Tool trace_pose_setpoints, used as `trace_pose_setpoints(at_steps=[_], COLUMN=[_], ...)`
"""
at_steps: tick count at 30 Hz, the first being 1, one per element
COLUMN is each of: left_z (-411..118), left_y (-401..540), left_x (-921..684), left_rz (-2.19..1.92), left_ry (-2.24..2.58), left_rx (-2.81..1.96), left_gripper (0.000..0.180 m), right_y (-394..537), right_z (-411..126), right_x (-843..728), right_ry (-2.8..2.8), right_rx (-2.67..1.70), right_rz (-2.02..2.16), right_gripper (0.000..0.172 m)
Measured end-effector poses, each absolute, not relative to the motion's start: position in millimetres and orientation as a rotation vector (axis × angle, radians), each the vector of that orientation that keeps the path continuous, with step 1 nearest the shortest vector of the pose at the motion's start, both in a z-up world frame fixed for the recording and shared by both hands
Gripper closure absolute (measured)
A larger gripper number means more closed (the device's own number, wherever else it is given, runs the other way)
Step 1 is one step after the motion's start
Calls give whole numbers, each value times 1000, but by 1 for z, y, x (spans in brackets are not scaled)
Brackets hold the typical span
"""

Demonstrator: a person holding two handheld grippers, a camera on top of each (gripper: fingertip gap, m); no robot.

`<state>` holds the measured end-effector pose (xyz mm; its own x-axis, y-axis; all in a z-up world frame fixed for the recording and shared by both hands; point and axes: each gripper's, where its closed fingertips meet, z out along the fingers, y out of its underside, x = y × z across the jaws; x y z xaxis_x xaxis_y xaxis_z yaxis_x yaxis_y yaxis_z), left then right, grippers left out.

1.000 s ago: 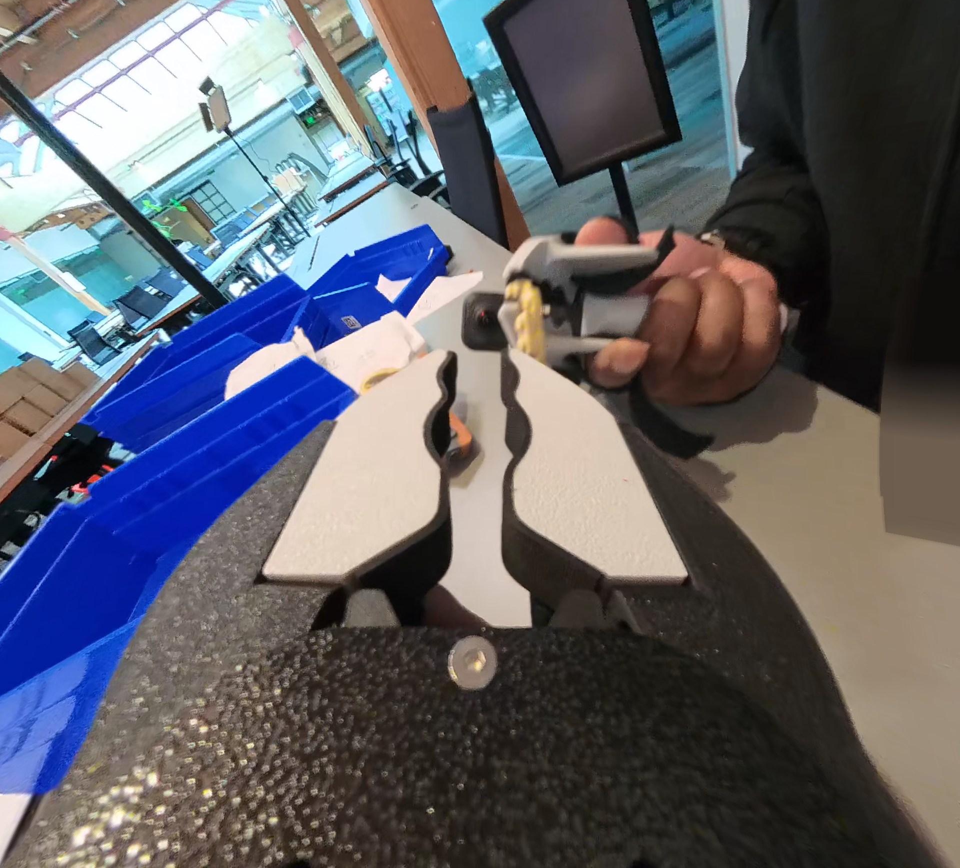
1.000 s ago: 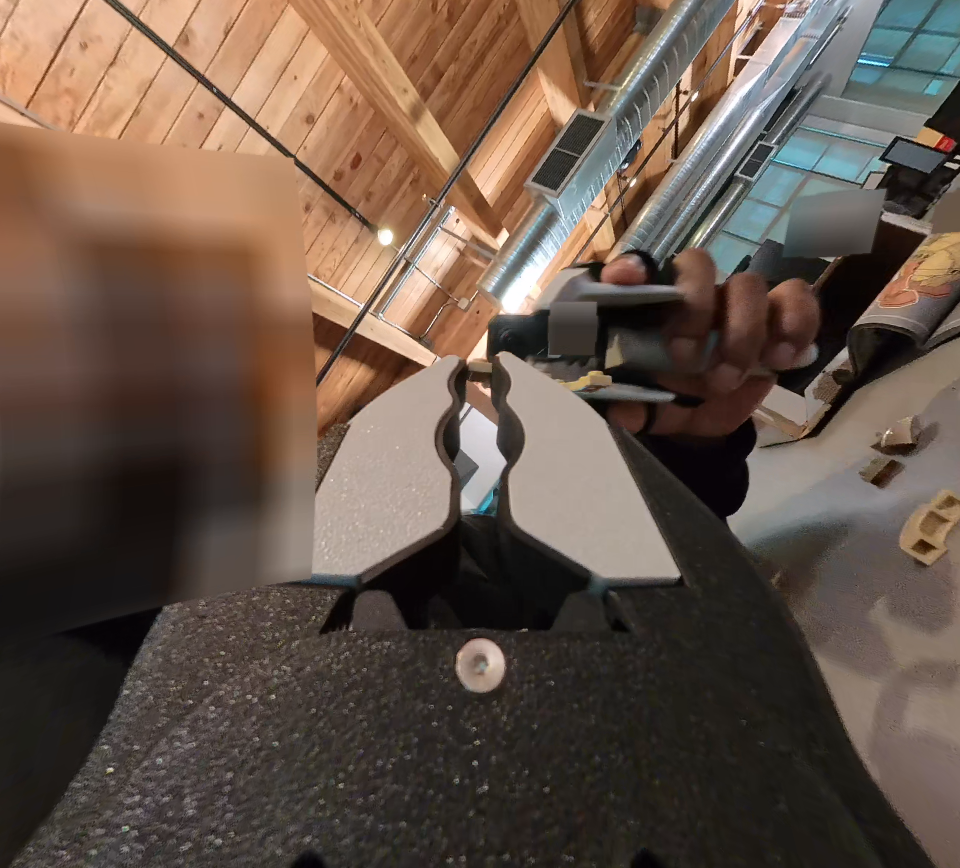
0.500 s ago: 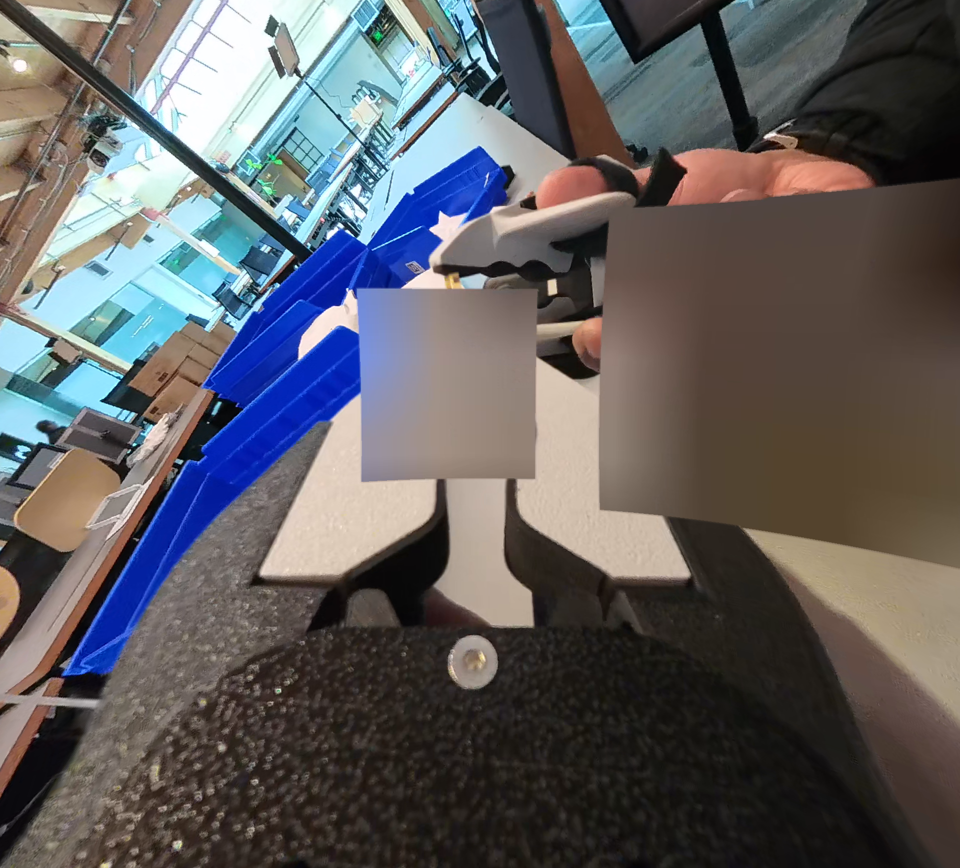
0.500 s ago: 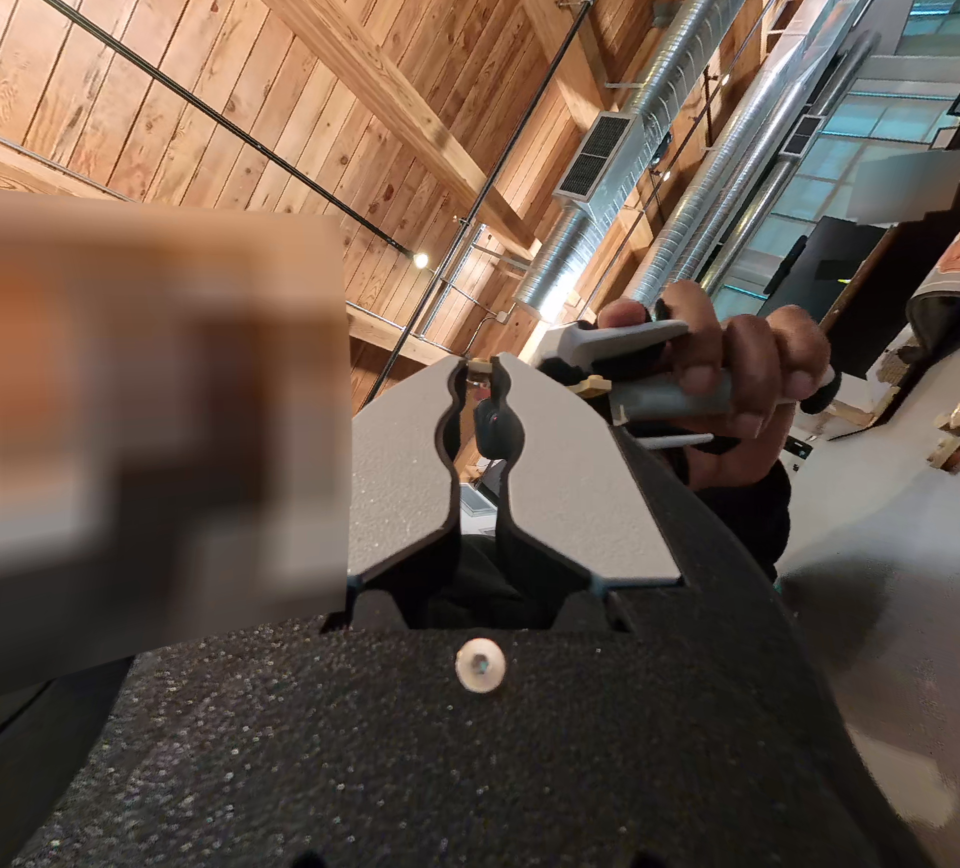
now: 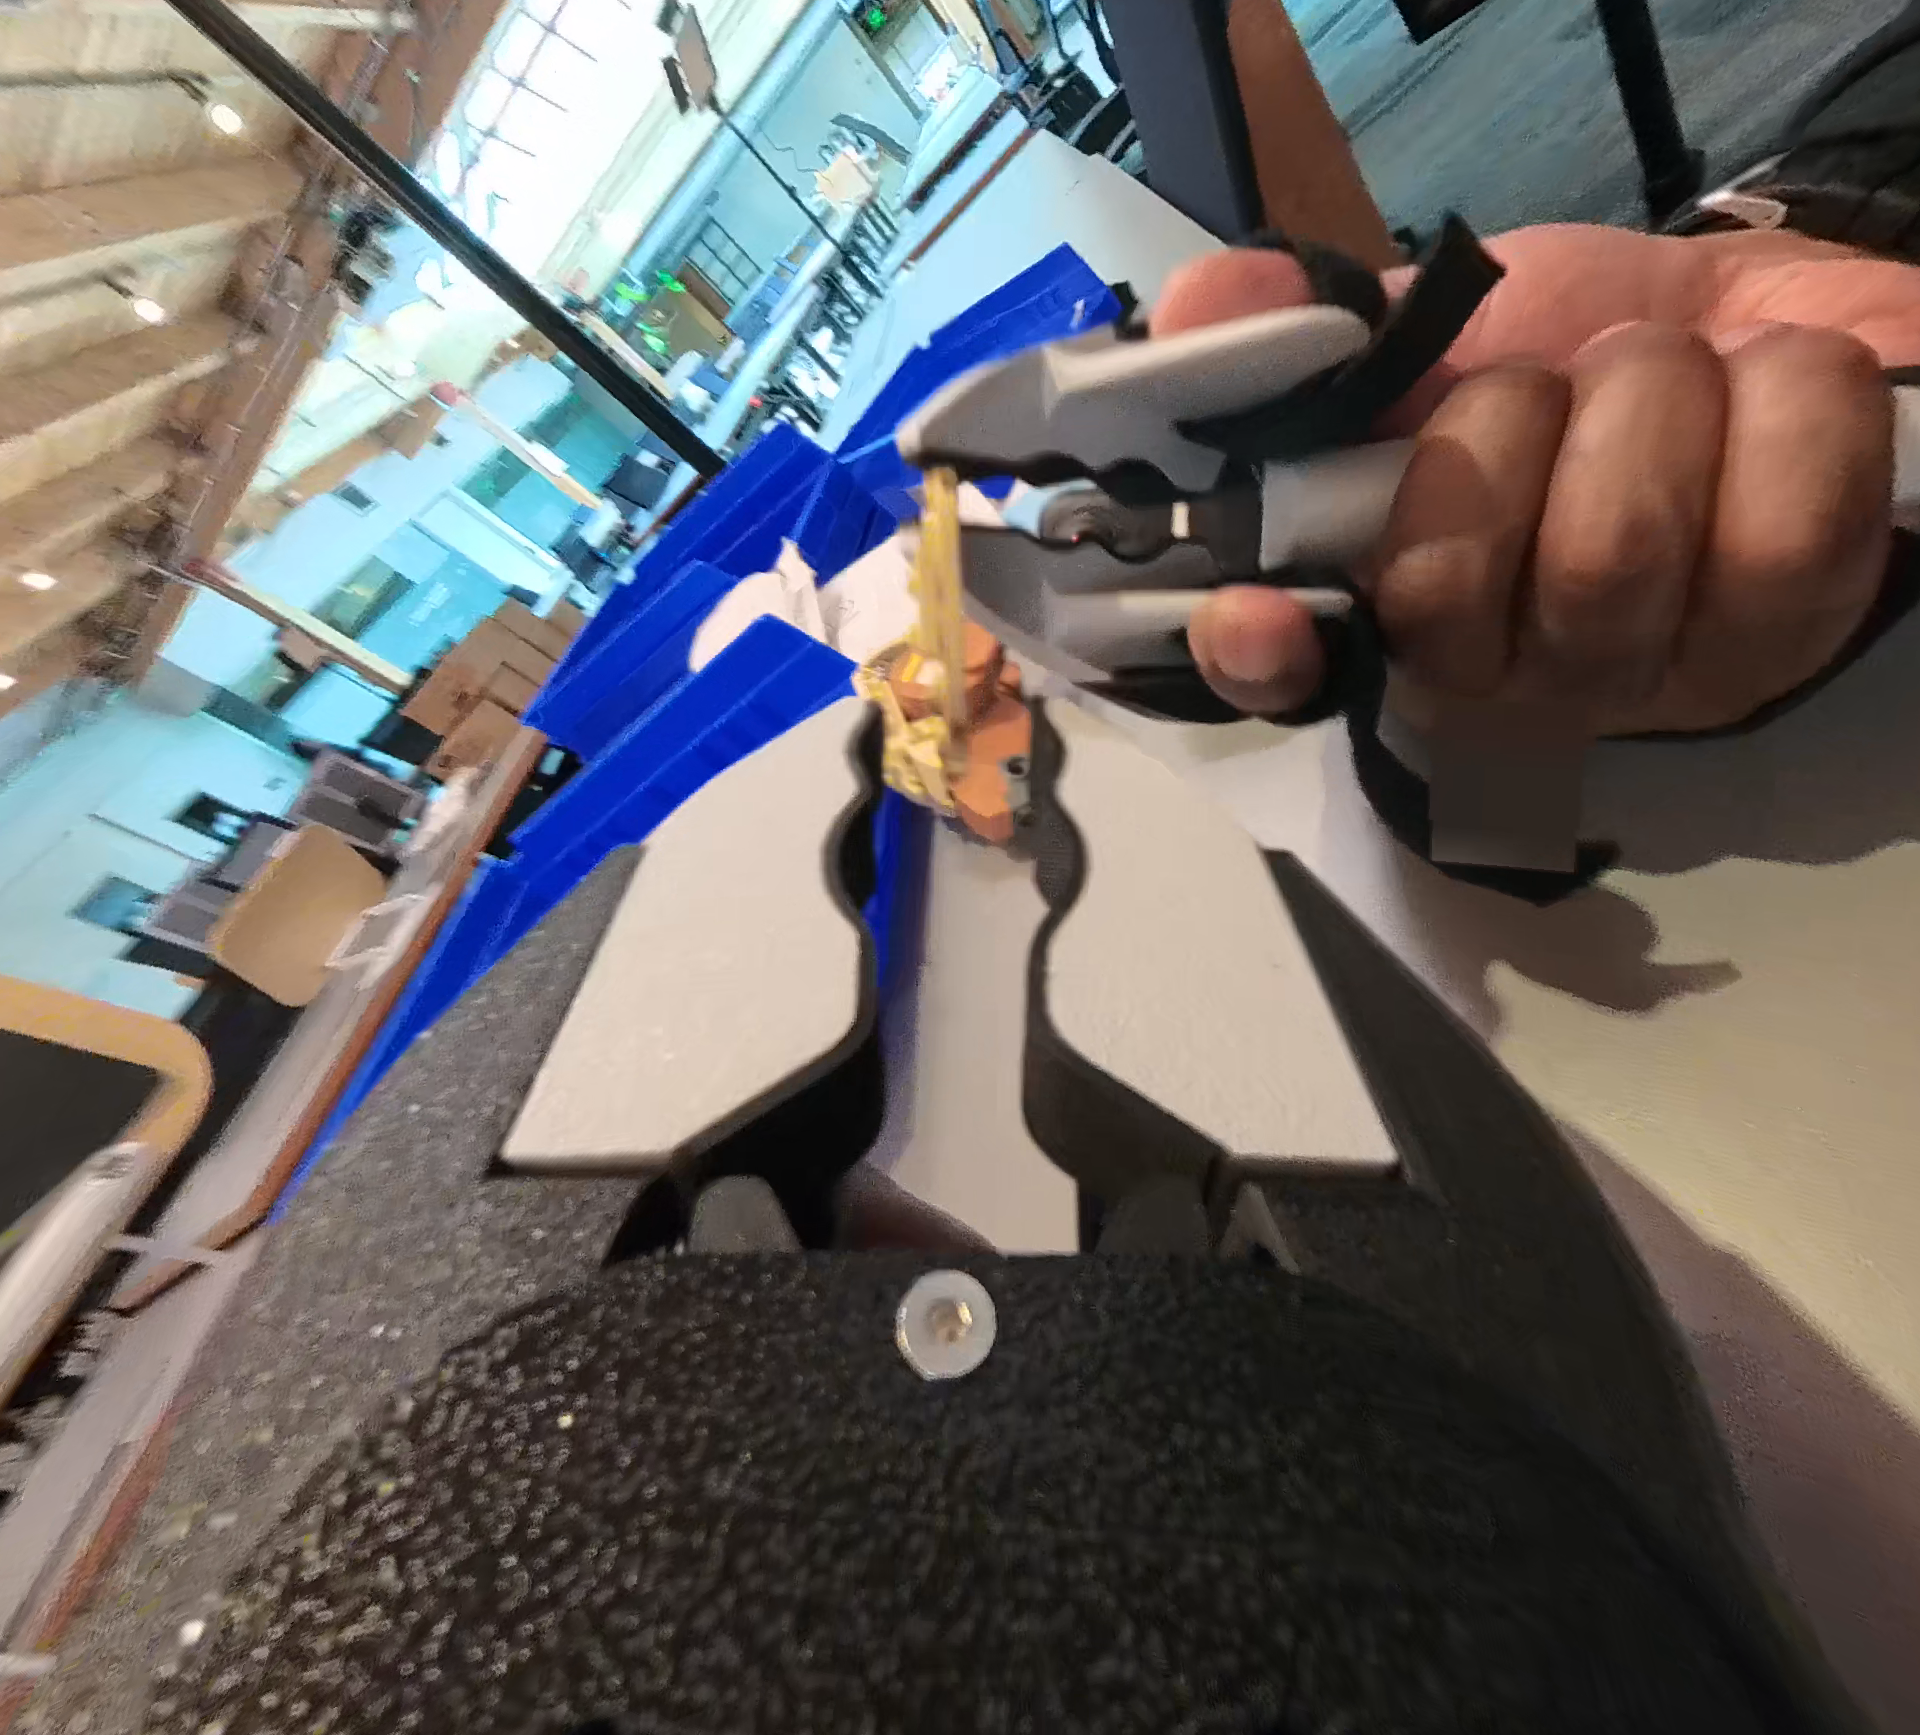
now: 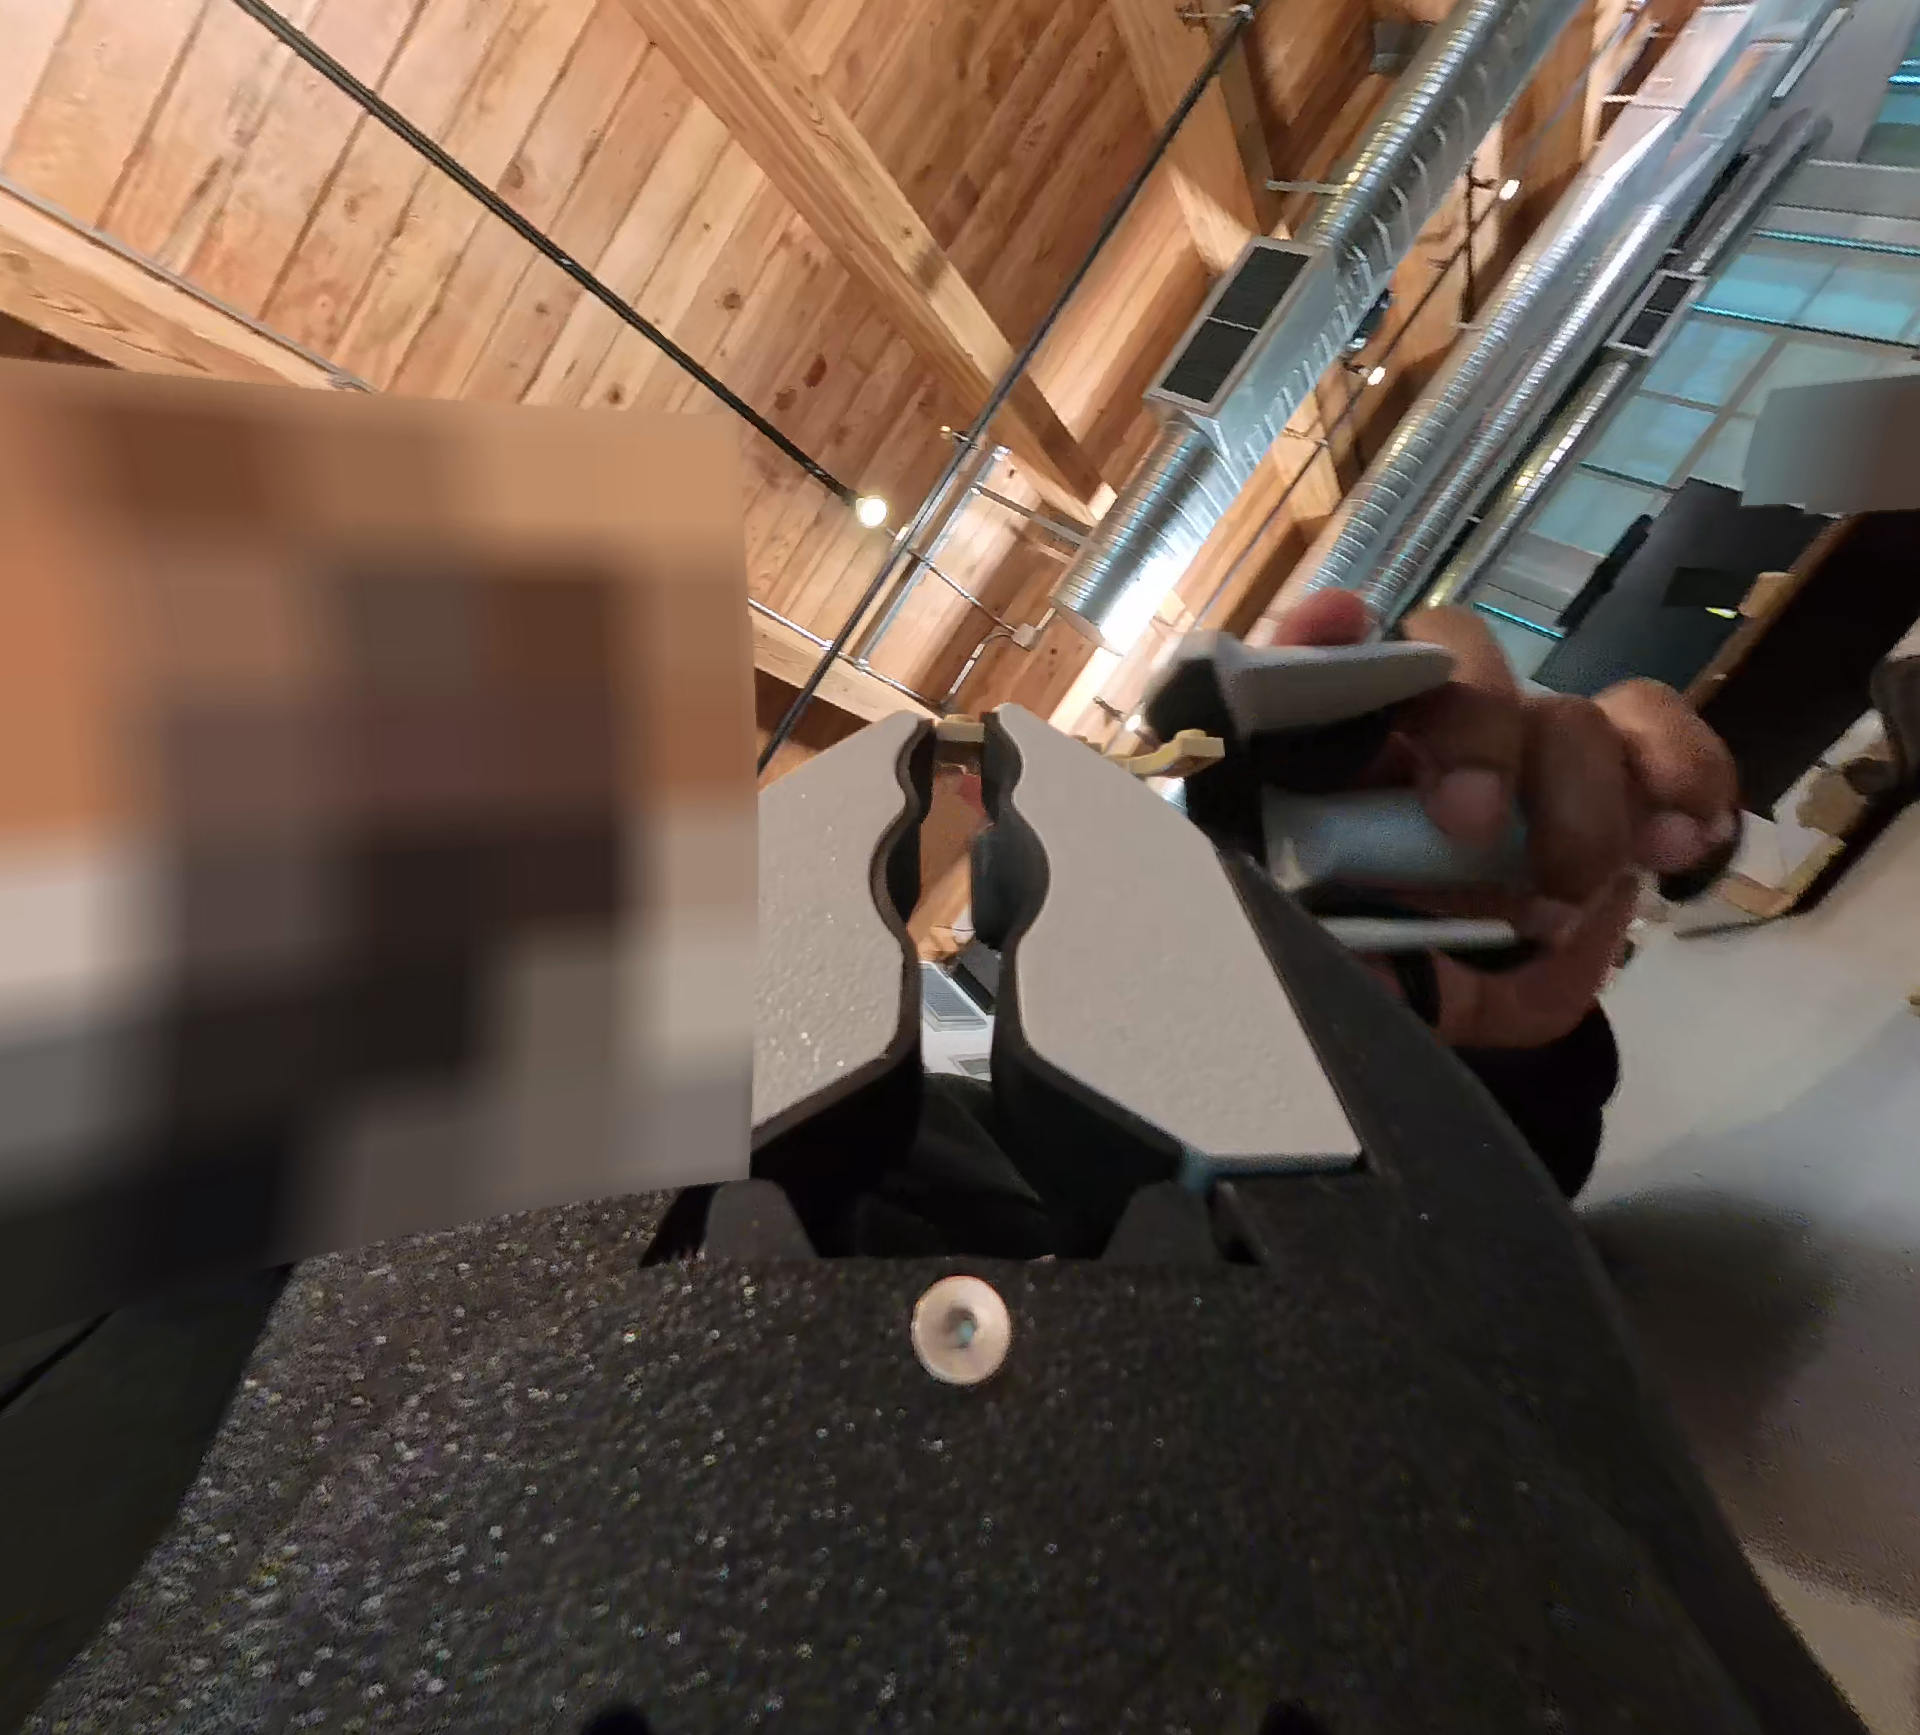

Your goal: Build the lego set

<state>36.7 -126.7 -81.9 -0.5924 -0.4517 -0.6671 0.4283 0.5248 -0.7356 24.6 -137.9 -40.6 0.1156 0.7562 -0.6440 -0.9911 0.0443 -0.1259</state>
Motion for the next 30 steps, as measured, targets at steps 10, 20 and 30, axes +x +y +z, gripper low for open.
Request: trace_pose_setpoints(at_steps=[10, 20, 30], left_z=[-47, -26, -28], left_y=[-129, -130, -121], left_x=[13, 9, 3], left_rz=[-2510, -3227, -3286], left_ry=[1707, 811, 602], left_rx=[-1021, -1295, -1253], left_gripper=[145, 156, 167], right_y=[-159, -144, -134], right_z=[-10, -9, -12], right_x=[20, 9, -6], right_ry=[257, 233, 200], right_rx=[-555, -600, -732], right_rz=[1307, 1273, 1179], right_gripper=[164, 164, 164])
